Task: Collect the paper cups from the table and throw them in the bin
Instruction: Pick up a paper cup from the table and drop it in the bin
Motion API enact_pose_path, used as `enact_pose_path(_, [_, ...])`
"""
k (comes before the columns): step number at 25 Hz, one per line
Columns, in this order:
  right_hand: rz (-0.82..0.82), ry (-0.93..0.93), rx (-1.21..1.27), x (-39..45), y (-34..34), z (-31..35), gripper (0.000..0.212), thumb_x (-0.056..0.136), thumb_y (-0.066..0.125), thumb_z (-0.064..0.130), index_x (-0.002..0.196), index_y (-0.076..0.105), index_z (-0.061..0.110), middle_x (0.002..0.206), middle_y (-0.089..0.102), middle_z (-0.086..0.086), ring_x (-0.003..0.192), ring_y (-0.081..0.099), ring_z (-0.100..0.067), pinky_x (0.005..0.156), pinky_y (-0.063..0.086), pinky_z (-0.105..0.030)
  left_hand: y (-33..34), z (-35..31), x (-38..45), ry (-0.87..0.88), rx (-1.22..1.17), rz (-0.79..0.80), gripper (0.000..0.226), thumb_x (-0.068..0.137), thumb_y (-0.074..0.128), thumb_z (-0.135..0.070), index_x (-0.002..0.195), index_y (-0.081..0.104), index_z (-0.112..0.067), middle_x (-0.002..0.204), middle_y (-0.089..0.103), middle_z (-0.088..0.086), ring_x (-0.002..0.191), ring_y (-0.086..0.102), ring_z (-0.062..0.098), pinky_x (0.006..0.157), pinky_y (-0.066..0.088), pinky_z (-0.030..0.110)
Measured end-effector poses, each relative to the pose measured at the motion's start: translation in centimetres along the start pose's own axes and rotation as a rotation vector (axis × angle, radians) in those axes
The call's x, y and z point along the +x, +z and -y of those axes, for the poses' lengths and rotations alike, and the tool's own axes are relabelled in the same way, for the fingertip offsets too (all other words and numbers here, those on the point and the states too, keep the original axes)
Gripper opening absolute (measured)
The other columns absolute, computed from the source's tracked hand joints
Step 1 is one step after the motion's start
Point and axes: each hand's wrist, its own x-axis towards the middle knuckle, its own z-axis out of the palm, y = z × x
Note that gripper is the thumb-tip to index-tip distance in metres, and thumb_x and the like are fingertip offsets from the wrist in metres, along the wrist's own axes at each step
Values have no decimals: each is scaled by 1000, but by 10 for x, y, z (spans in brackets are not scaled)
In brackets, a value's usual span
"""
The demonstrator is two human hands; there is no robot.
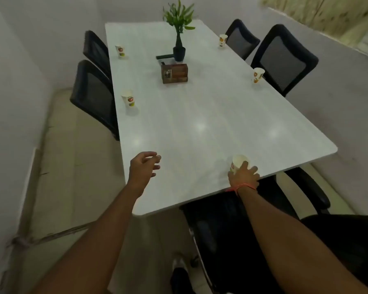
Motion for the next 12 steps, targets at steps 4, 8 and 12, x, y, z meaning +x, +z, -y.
enact_pose_path(4, [69,96,-13,37,19,-9,52,95,51,45,132,50,7,142,30,-25,125,40,-46,102,42,-55,16,9,34,-74,24,-8,22,87,68,-22,108,67,-16,101,73,8,91,71,26,70,51,33])
enact_pose_path(8, [-48,-131,190,39,20,20,52,94,50,52,99,66,3,105,59,-15,99,57,-35,83,48,-40,16,11,42,-41,135,26,41,81,73,-7,120,62,-14,108,69,8,92,68,23,69,50,27])
enact_pose_path(12, [103,-528,460,-13,4,96,39,87,65,48,86,70,10,81,62,0,76,60,-19,70,41,-25,20,-1,21,-24,221,187,76,74,79,-1,139,46,-18,131,53,2,112,59,25,77,51,25])
